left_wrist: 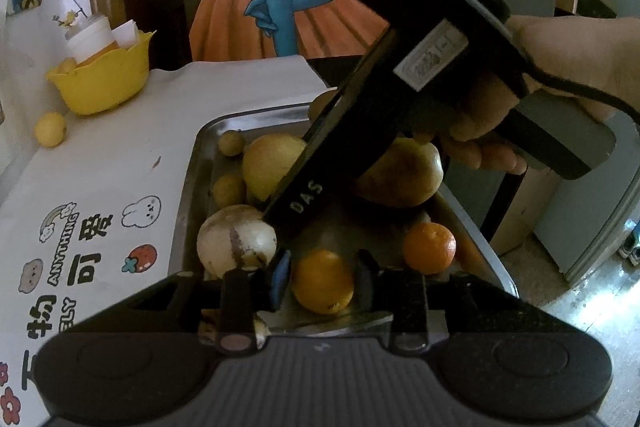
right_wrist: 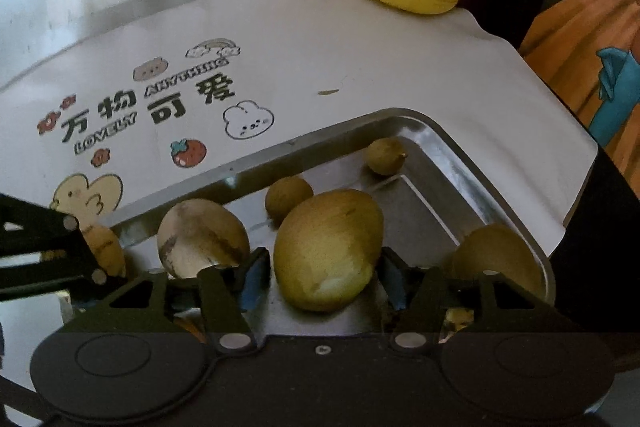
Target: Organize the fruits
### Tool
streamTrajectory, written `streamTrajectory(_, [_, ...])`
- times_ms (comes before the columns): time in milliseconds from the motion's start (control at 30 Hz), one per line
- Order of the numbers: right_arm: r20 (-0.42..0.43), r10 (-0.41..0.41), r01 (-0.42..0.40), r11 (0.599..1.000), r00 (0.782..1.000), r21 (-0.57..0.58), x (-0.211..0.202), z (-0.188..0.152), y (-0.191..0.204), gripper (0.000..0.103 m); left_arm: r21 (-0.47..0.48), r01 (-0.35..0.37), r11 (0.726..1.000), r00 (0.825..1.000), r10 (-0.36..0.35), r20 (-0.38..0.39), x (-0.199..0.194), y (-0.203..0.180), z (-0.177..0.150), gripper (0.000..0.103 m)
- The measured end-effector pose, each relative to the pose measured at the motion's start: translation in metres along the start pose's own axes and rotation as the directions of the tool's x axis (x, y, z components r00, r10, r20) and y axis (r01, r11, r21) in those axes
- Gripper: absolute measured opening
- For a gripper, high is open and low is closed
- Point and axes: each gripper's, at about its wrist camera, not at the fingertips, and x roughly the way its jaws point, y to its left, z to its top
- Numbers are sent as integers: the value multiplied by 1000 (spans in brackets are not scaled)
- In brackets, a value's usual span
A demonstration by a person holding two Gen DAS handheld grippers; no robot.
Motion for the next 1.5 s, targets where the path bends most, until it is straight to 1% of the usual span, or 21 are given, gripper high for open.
streamTrajectory(67, [-2, -4, 4, 1000, 1000, 3, 1, 0, 0, 64, -13, 7, 1000, 1000, -7, -2, -3, 0, 0, 45])
streamTrajectory(200, [7, -3, 3, 999, 1000, 45, -1, 3, -5, 65, -5, 0, 1000, 1000, 0, -1, -9, -3, -3, 47])
streamTrajectory(300, [16, 3, -4, 997, 1000, 77, -6, 4, -9, 68, -14, -2, 1000, 1000, 2, 3, -13, -3, -5, 49])
streamTrajectory(400, [31, -1, -1, 996, 1000, 88, -13, 4, -9, 74, -31, -1, 1000, 1000, 1, 7, -18, -2, -7, 53])
streamTrajectory(467, [42, -6, 2, 996, 999, 91, -19, 4, -9, 83, -42, 7, 999, 1000, -6, 12, -23, -1, -7, 60])
streamTrajectory(500, [46, -10, 6, 996, 999, 91, -21, 4, -8, 84, -49, 15, 999, 1000, -15, 13, -25, -1, -7, 61])
streamTrajectory(633, [65, -35, 28, 995, 997, 97, -34, 5, -9, 93, -84, 31, 996, 999, -29, 29, -38, 0, -6, 73])
streamTrajectory(700, [81, -39, 30, 993, 996, 113, -41, 5, -10, 95, -90, 23, 996, 999, -19, 45, -45, 0, -5, 80])
streamTrajectory(767, [97, -42, 30, 991, 994, 131, -49, 4, -10, 98, -97, 2, 995, 998, 3, 60, -54, -1, -6, 92])
streamTrajectory(800, [105, -46, 31, 989, 993, 141, -53, 4, -11, 99, -103, -7, 995, 998, 14, 67, -58, -1, -7, 95])
streamTrajectory(833, [112, -51, 33, 988, 992, 151, -56, 3, -11, 100, -114, -15, 993, 997, 23, 70, -62, -1, -8, 100])
streamTrajectory(933, [138, -60, 32, 981, 989, 194, -67, 1, -11, 102, -161, -34, 986, 997, 45, 66, -73, 2, -14, 102])
streamTrajectory(1033, [165, -74, 31, 967, 983, 252, -76, -4, -10, 102, -203, -58, 977, 995, 73, 67, -84, 4, -21, 102])
streamTrajectory(1167, [209, -98, 37, 961, 973, 276, -90, -12, -1, 102, -263, -81, 961, 991, 107, 86, -100, 9, -30, 102])
streamTrajectory(1267, [262, -123, 44, 957, 957, 287, -106, -19, 9, 102, -311, -112, 944, 984, 150, 100, -112, 14, -36, 102])
streamTrajectory(1367, [313, -139, 46, 957, 939, 288, -121, -27, 20, 102, -365, -158, 918, 971, 211, 110, -123, 19, -42, 102])
streamTrajectory(1500, [363, -155, 56, 962, 919, 268, -137, -39, 37, 102, -425, -152, 892, 970, 218, 111, -132, 26, -50, 102])
